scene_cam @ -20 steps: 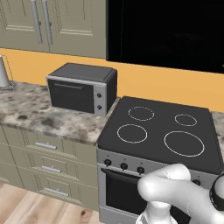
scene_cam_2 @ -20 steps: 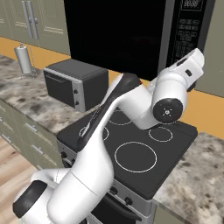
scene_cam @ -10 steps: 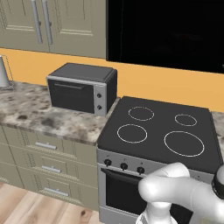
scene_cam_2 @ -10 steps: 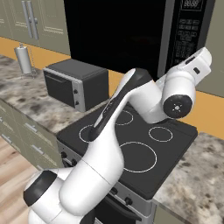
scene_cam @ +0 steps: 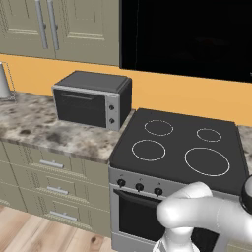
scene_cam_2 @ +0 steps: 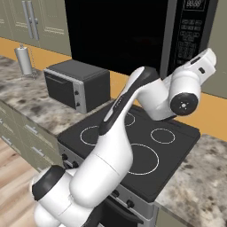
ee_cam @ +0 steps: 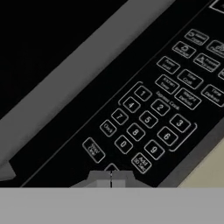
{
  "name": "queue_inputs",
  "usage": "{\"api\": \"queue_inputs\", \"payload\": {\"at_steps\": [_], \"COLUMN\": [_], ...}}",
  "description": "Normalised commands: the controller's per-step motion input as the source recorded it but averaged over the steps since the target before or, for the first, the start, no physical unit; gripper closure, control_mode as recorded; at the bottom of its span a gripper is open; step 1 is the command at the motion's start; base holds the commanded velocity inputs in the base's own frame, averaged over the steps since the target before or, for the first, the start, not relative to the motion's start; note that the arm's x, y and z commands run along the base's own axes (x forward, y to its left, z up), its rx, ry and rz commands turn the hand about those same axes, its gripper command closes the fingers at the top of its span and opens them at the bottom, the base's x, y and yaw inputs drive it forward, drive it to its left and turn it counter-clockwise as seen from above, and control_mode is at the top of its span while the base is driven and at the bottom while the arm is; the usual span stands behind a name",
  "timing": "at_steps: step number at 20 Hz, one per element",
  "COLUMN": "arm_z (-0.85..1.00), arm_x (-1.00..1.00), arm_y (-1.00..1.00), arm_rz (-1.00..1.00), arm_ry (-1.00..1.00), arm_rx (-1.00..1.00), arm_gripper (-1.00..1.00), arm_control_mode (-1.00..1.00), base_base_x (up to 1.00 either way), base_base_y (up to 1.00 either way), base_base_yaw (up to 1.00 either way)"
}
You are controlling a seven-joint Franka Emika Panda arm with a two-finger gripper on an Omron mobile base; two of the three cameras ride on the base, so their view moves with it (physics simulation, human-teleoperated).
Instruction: Place the bowl containing the squash and tomato in the microwave. Close the microwave door and press the start button to microwave the meal.
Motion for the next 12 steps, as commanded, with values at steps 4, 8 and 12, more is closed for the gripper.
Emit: {"api": "queue_inputs", "payload": {"at_steps": [4,8,12], "arm_z": [-0.06,-0.05,-0.08], "arm_x": [0.2,0.22,0.32], "arm_y": [-0.3,-0.26,-0.11], "arm_rz": [0.0,0.0,0.0], "arm_ry": [0.0,0.0,0.0], "arm_rx": [0.0,0.0,-0.01], "arm_gripper": [1.0,1.0,1.0], "arm_control_mode": [-1.0,-1.0,-1.0], "base_base_x": [0.0,0.0,0.0], "base_base_y": [0.0,0.0,0.0], "base_base_yaw": [0.0,0.0,0.0]}}
